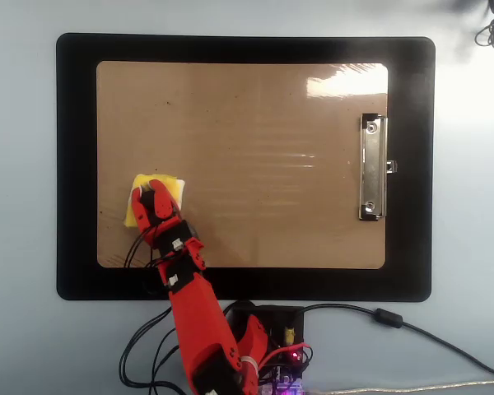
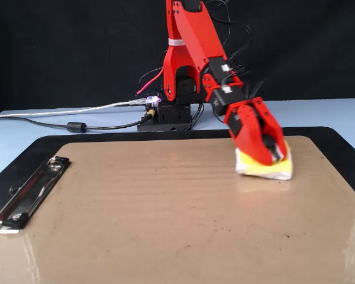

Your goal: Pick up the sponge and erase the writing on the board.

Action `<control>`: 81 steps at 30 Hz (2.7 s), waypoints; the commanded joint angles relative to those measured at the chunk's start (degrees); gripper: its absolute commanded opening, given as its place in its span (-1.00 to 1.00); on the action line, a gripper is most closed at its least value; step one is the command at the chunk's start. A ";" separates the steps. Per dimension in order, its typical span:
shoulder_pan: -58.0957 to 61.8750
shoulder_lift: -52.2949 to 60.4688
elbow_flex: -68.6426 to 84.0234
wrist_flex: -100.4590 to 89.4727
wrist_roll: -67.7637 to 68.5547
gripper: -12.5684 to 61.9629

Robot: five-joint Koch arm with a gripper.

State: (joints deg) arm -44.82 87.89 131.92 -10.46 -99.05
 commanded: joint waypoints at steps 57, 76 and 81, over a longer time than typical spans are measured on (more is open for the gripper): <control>4.04 38.85 -3.52 48.08 -8.00 0.24; 47.72 46.58 10.37 89.56 24.79 0.26; 47.72 46.58 10.37 89.56 24.79 0.26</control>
State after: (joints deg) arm 1.93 132.28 143.53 78.75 -74.44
